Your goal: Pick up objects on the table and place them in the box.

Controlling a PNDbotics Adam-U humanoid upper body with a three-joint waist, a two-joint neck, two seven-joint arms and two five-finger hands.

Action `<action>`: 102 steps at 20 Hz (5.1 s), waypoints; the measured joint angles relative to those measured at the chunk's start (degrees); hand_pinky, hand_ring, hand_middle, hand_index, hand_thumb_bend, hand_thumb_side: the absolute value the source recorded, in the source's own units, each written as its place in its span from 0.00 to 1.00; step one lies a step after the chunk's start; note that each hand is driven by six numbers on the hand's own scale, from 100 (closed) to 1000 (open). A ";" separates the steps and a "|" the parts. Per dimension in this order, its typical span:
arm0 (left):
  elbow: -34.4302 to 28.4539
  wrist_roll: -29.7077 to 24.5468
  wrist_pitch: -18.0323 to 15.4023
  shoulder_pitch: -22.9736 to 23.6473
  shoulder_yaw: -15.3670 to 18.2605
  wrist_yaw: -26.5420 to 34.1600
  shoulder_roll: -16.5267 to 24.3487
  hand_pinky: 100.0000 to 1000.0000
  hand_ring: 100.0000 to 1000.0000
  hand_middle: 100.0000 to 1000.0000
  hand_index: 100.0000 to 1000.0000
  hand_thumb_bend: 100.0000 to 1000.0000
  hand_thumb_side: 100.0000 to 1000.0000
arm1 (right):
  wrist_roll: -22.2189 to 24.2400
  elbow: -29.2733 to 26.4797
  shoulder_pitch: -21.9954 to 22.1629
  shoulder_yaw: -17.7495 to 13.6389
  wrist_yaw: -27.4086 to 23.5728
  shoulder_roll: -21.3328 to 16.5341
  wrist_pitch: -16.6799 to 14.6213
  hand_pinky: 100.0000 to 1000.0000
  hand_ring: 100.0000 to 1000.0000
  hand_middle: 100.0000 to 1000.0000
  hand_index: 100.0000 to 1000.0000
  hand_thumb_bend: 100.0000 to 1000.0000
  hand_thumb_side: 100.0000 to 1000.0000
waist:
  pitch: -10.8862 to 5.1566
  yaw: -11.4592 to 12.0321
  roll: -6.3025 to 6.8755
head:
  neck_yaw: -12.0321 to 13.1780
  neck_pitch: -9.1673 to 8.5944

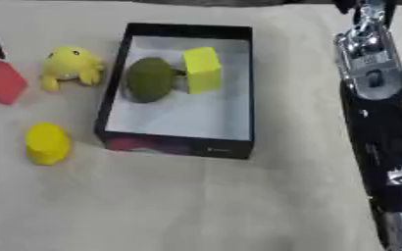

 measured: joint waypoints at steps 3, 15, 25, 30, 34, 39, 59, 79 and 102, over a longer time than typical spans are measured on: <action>0.04 0.92 0.13 -0.26 0.37 -0.01 -0.02 0.87 0.86 0.82 0.84 0.71 0.00 | -0.08 0.44 -0.37 0.00 -0.34 -0.24 0.05 0.77 0.70 0.69 0.81 0.22 0.33 | 0.21 -0.14 0.00 | 0.00 -0.23; 4.03 1.68 1.23 -1.82 1.81 -2.05 -1.77 0.86 0.87 0.82 0.83 0.69 0.00 | -0.37 1.65 -1.39 0.02 -0.99 -0.49 -0.07 0.77 0.70 0.69 0.81 0.21 0.33 | 1.12 -1.02 0.00 | 0.79 -0.78; 5.46 0.63 1.02 -2.03 1.88 -1.71 -2.53 0.72 0.72 0.68 0.75 0.45 0.00 | -0.43 1.97 -1.80 0.02 -1.28 -0.52 -0.08 0.77 0.70 0.69 0.81 0.21 0.34 | 1.38 -1.07 -0.01 | 1.00 -0.78; 4.41 -0.82 1.96 -2.03 2.03 1.74 -2.53 0.62 0.61 0.60 0.70 0.30 0.00 | -0.58 1.97 -1.70 0.00 -1.36 -0.50 -0.18 0.77 0.70 0.69 0.81 0.21 0.33 | 1.38 -0.86 -0.01 | 0.84 -0.72; 2.20 -1.66 2.69 -2.01 2.03 6.73 -2.52 0.59 0.58 0.58 0.68 0.24 0.00 | -0.73 1.93 -1.06 -0.01 -1.36 -0.38 -0.24 0.77 0.70 0.69 0.81 0.20 0.33 | 1.38 -0.71 -0.04 | -0.13 -0.38; -1.68 -1.92 3.76 -1.99 2.03 11.08 -2.40 0.56 0.55 0.56 0.66 0.20 0.00 | -0.75 1.56 -0.47 -0.01 -0.99 0.07 -0.25 0.78 0.70 0.69 0.81 0.20 0.33 | 1.31 -0.64 -0.04 | -1.26 -0.15; -20.23 -5.81 3.55 -12.57 -2.71 22.67 -10.30 0.54 0.52 0.53 0.64 0.18 0.00 | 0.09 -3.15 3.03 0.77 3.17 4.89 -0.77 0.78 0.70 0.69 0.81 0.20 0.31 | -1.54 -0.22 -0.01 | -3.14 1.14; -16.98 -11.07 5.79 -15.86 -10.74 24.31 -24.72 0.54 0.52 0.53 0.64 0.29 0.00 | 1.19 -6.75 4.01 1.45 6.67 8.31 -0.76 0.78 0.70 0.70 0.81 0.20 0.30 | -2.12 -3.30 1.57 | -2.73 1.35; -7.54 -8.20 2.91 -14.16 -14.01 6.15 -31.21 0.82 0.84 0.80 0.92 0.75 0.41 | 1.25 -8.27 4.27 1.68 7.23 9.68 -0.73 0.78 0.70 0.70 0.81 0.20 0.29 | -2.12 -4.16 1.68 | -2.73 1.34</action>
